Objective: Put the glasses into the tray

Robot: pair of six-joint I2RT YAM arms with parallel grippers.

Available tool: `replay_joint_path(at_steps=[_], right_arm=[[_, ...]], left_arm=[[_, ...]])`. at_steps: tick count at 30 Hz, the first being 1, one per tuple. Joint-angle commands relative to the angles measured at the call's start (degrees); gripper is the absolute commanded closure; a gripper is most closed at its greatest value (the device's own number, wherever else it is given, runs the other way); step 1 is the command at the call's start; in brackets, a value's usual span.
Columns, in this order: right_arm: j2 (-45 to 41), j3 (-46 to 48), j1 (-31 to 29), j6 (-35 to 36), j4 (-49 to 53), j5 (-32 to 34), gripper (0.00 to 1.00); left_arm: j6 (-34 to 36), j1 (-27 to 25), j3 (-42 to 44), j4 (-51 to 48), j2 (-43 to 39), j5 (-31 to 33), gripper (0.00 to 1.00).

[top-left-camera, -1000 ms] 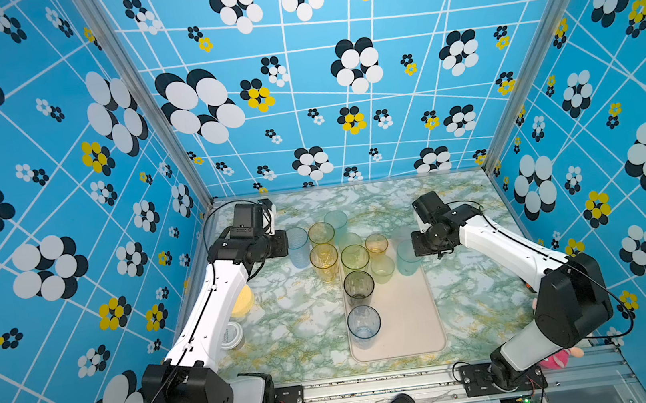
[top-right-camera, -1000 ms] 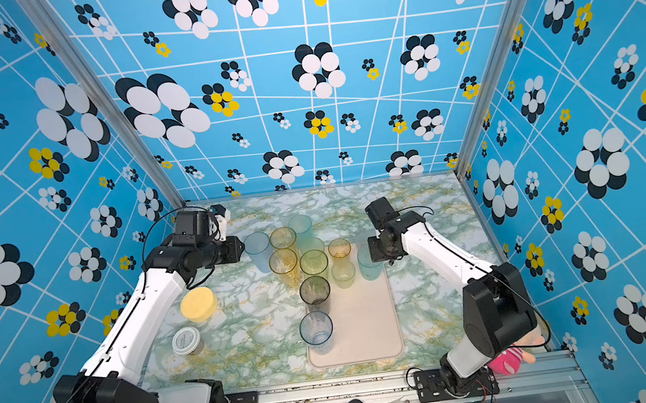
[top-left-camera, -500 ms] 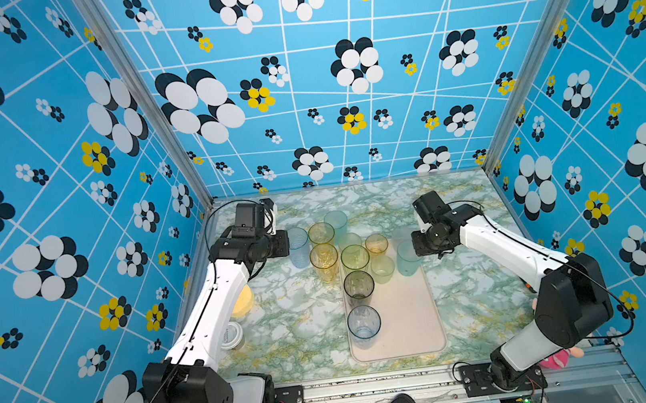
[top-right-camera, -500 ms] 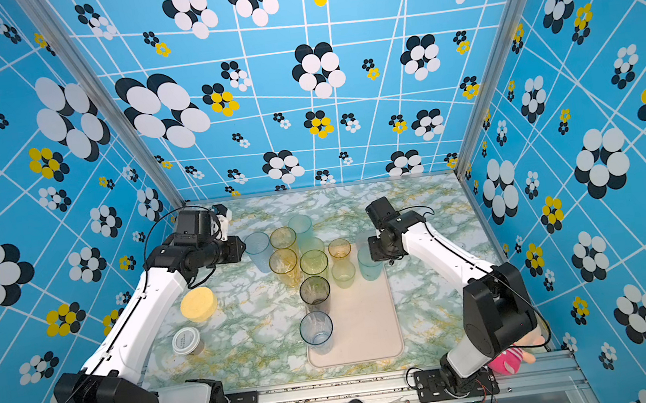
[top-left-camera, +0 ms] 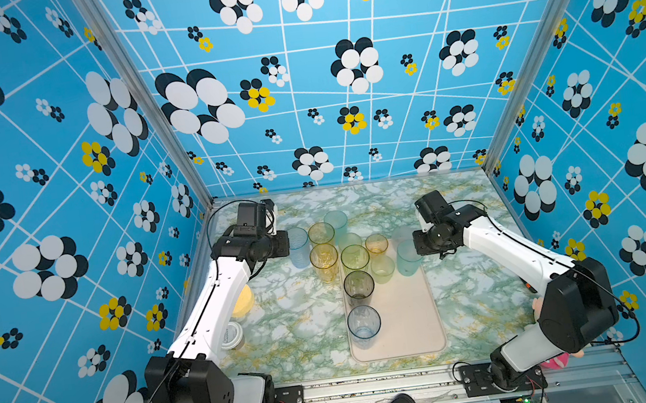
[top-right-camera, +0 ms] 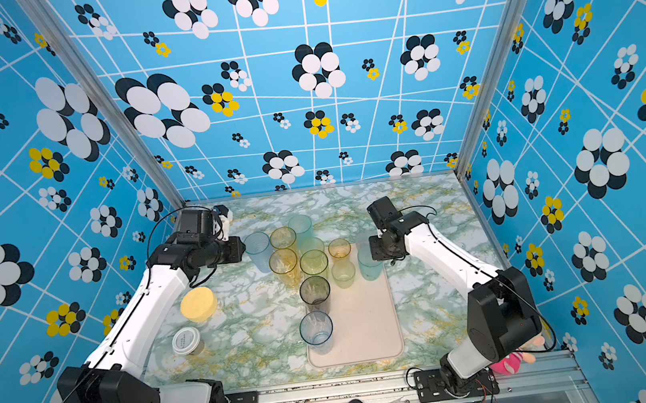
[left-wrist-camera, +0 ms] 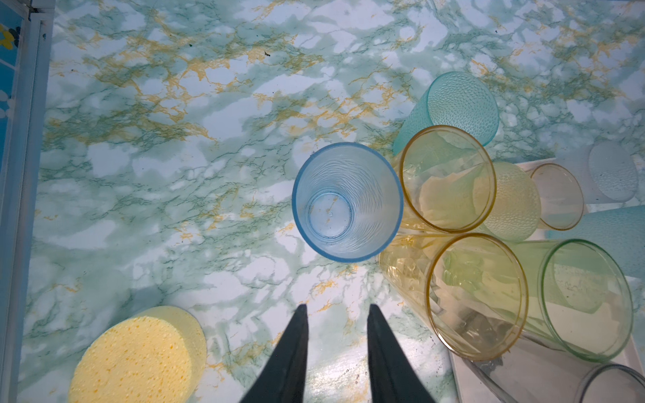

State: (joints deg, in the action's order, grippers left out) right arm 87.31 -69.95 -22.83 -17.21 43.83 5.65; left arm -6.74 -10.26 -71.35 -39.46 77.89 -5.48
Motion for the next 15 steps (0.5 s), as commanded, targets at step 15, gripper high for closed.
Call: replay_joint_path(at_steps=[15], right_arm=[[-7.7,2.2,0.2,-0.7,1.3,0.6,0.68]], left_arm=[[2.9,0.2,-7.0,-1.2,11.1,4.8,0.77]])
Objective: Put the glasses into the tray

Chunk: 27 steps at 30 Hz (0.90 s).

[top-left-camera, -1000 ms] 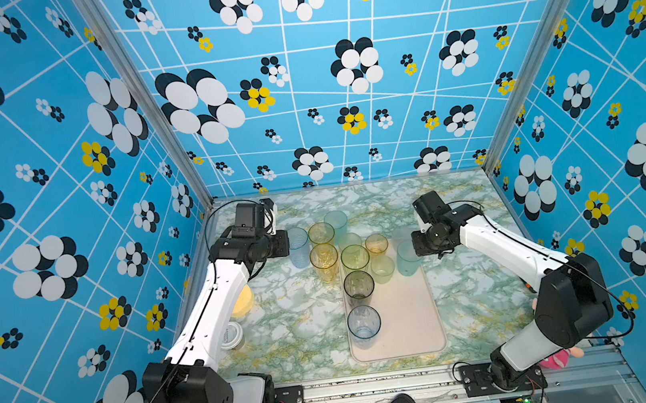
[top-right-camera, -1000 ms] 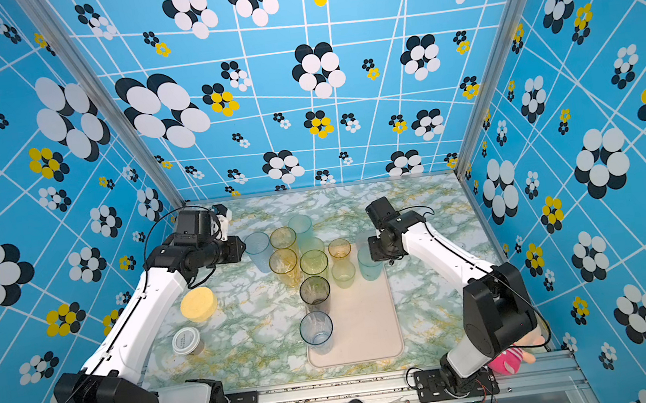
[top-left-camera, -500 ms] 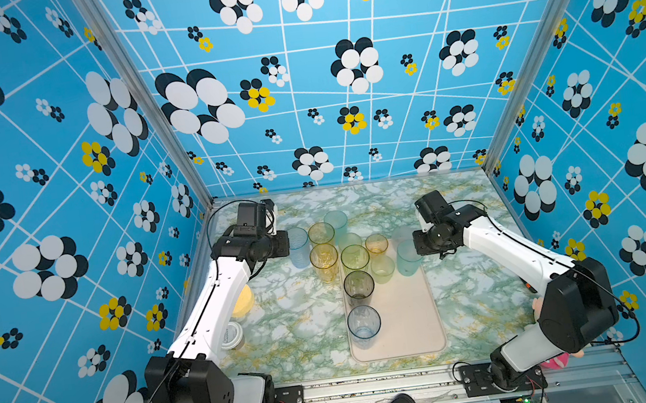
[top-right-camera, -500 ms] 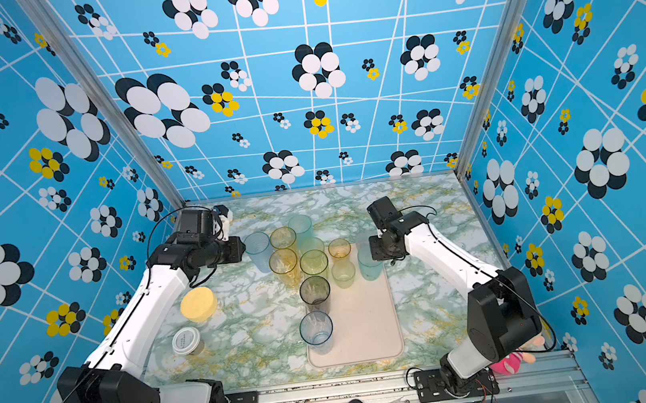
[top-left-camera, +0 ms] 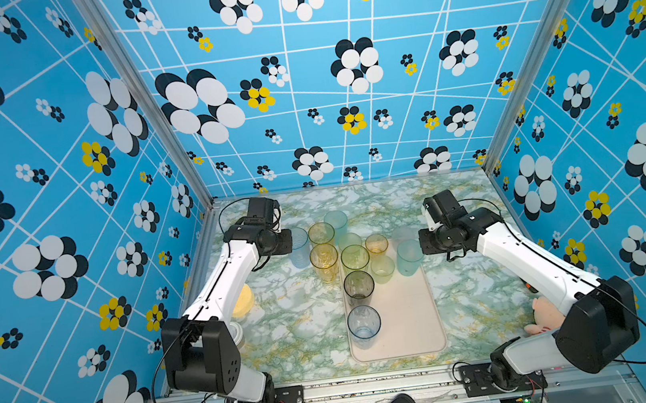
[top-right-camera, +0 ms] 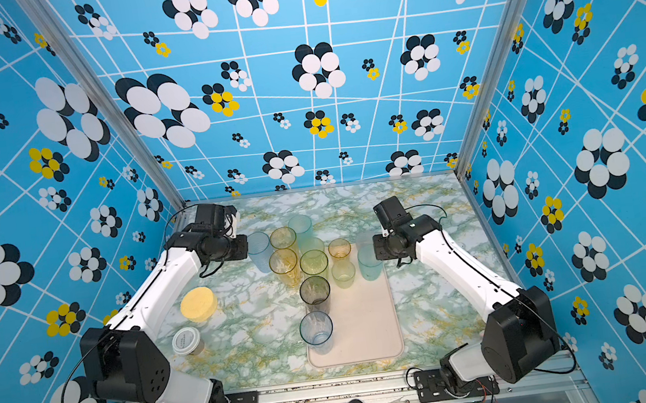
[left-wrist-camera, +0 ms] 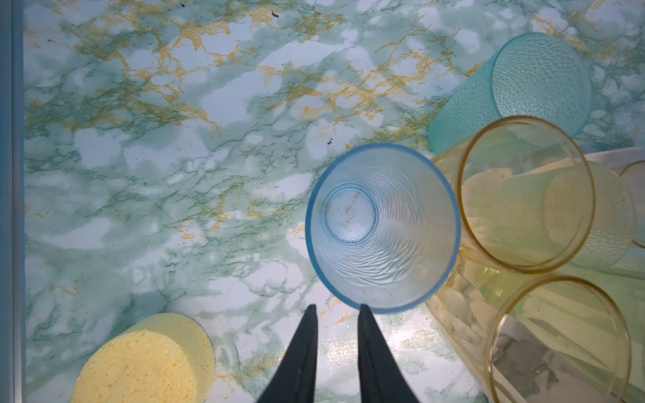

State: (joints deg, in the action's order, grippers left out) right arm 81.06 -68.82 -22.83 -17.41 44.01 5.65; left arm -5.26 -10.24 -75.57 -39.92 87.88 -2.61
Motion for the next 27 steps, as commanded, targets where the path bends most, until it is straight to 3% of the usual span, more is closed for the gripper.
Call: replay_joint_path(at_steps=[1,27], right_arm=[[-1.4,1.0,0.2,-0.5,1.2,0.7,0.68],[-1.6,0.2,0.2,-0.3,1.1,1.3,0.68]], left_arm=[[1.6,0.2,-3.3,-1.1,1.8,2.2,0.77],[3.8,1.0,-8.2,-3.2,9.3,3.0,0.81]])
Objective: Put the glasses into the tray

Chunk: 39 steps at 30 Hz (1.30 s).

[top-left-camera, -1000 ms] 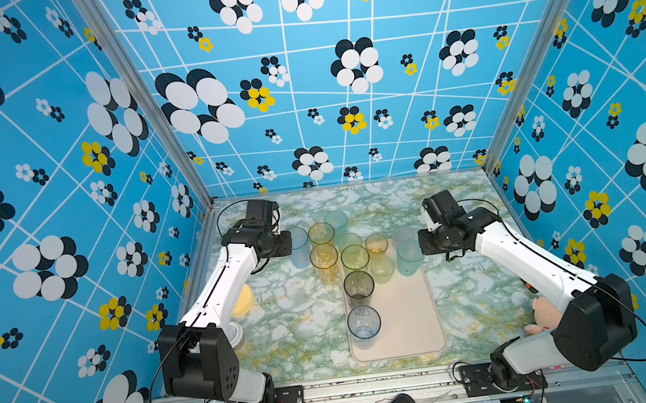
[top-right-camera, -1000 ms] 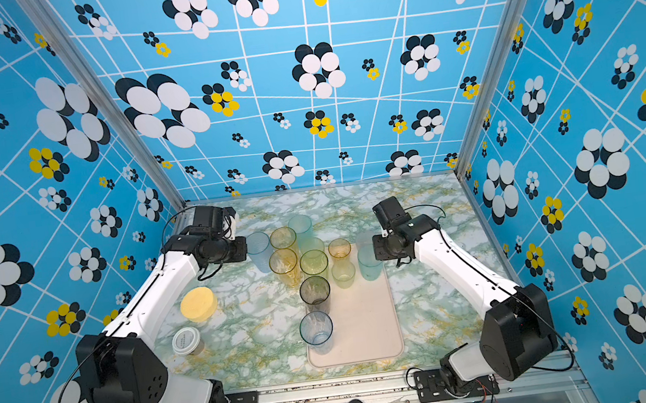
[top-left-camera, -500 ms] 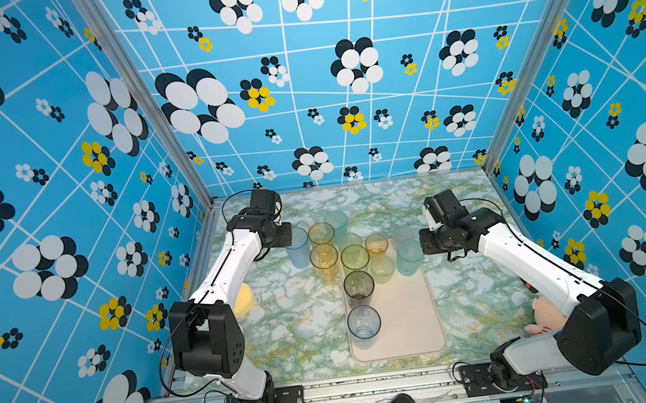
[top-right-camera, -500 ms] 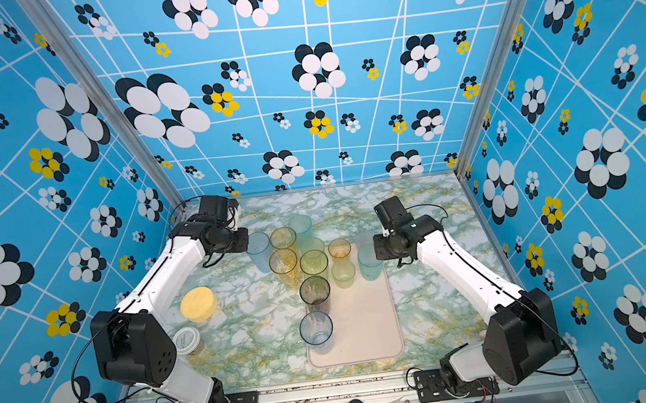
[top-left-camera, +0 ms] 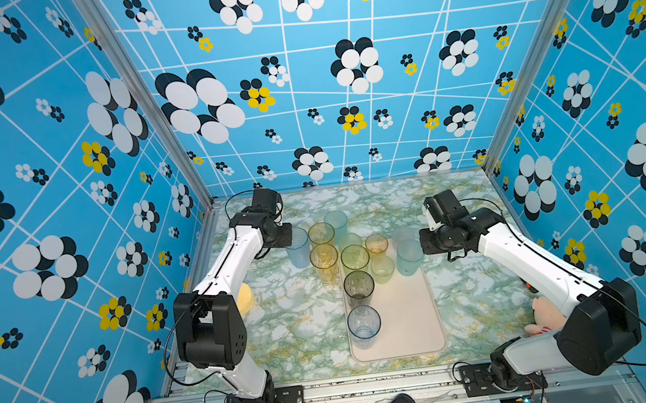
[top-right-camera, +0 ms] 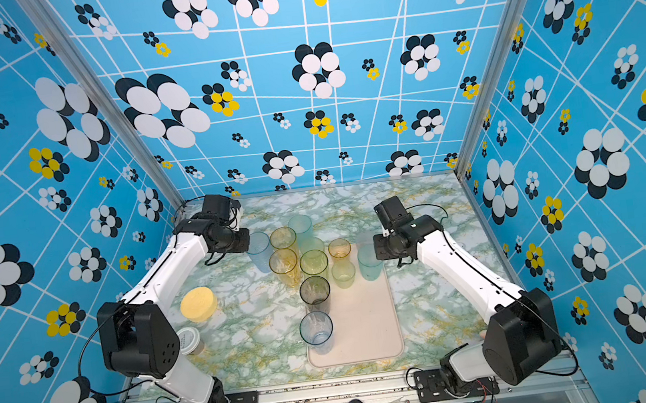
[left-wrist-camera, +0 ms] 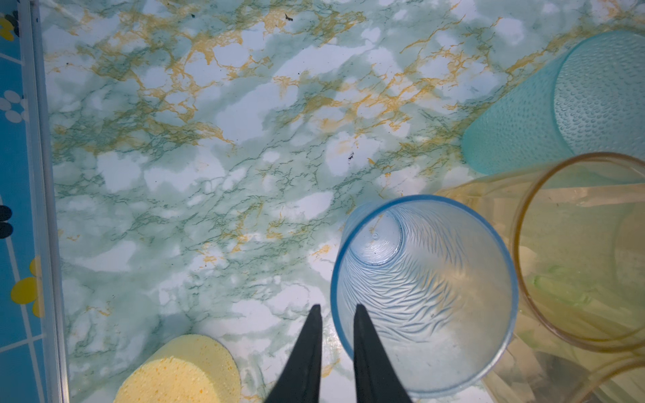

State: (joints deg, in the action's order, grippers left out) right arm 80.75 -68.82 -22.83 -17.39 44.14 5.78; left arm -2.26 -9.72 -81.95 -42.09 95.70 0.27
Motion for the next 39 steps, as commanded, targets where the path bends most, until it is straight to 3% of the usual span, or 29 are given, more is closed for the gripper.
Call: replay_joint_path(at_steps=[1,16,27,39], right_arm=[[-1.2,0.2,0.3,-0.3,1.0,1.1,0.68],[-1.3,0.5,0.2,-0.4,0.9,1.2,0.68],[-1.7,0.9,0.2,-0.4,0.9,1.4,0.68],[-2.6,1.6,0.2,-0.5,0.9,1.2,0.68]], left_arm=[[0.8,0.6,-1.8,-1.1,1.7,0.0,0.81],[1.2,0.5,-2.1,-1.1,3.2,0.2,0.86],[1.6,0.7,-2.4,-2.2,3.6,1.5,0.96],[1.7,1.0,-1.8,-2.5,1.6,2.0,0.98]])
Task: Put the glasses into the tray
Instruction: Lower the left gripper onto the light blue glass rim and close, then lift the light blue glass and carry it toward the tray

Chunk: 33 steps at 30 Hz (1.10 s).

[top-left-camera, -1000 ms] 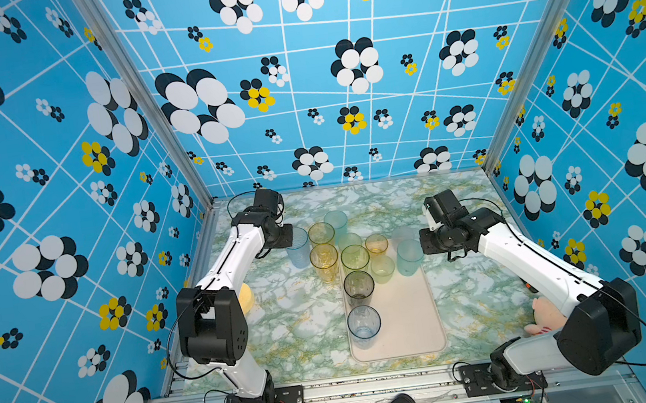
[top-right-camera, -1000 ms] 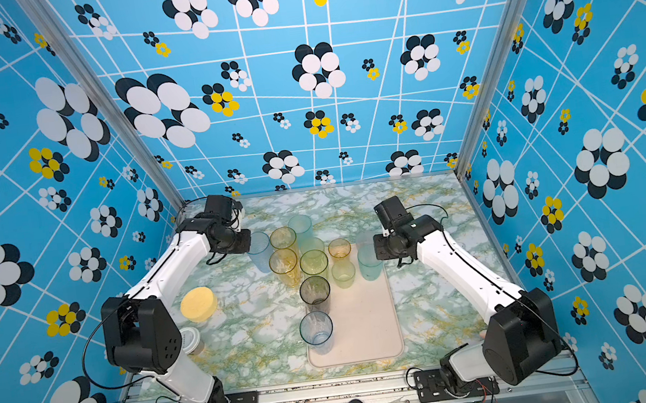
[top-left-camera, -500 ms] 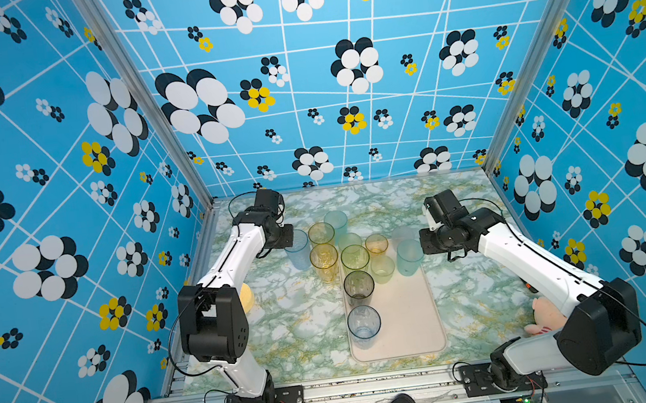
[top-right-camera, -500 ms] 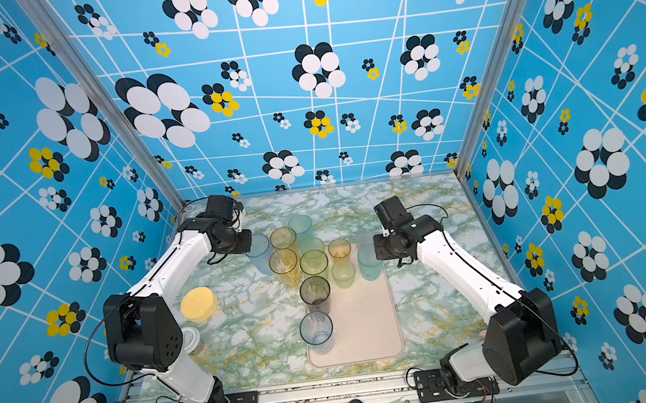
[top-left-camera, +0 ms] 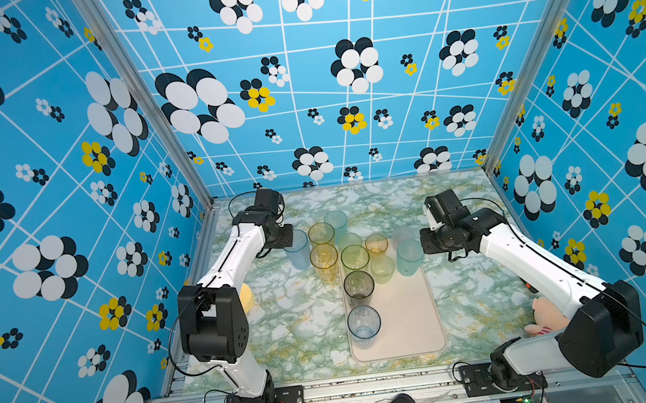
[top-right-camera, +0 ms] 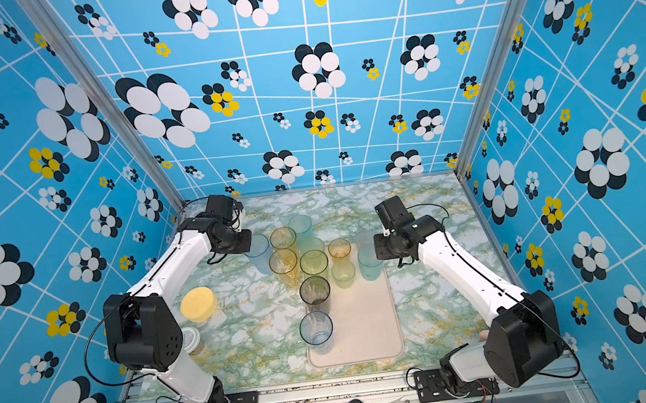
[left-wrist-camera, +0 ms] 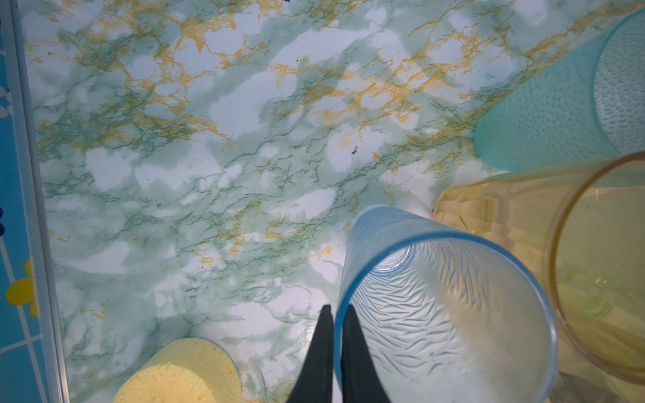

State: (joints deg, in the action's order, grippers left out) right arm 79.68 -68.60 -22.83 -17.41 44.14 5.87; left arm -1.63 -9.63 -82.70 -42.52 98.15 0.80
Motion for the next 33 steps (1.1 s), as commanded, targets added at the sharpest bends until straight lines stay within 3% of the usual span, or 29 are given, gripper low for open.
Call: replay_joint_path(at_steps=[1,14,23,27,33], right_arm=[[-1.8,1.5,0.3,-0.6,0.9,1.2,0.68],[-3.2,2.6,0.2,-0.5,0.8,1.2,0.68],[-5.8,3.9,0.4,-1.0,1.2,2.9,0.68],[-7.0,4.2,0.7,-1.6,1.2,3.2,0.68],[-8.0,3.5,1.0,-1.4,1.7,3.1,0.67]], left_arm=[[1.1,1.0,-0.9,-2.0,-1.1,1.6,0.98],[0.8,2.2,-1.5,-4.4,-6.8,2.2,0.99],[1.4,1.2,-5.3,-9.3,-16.8,1.1,0.99],[1.6,-1.7,-8.9,-11.8,-21.9,-0.4,0.99],[3.0,-10.4,-18.0,-17.6,-24.5,-1.1,0.98]])
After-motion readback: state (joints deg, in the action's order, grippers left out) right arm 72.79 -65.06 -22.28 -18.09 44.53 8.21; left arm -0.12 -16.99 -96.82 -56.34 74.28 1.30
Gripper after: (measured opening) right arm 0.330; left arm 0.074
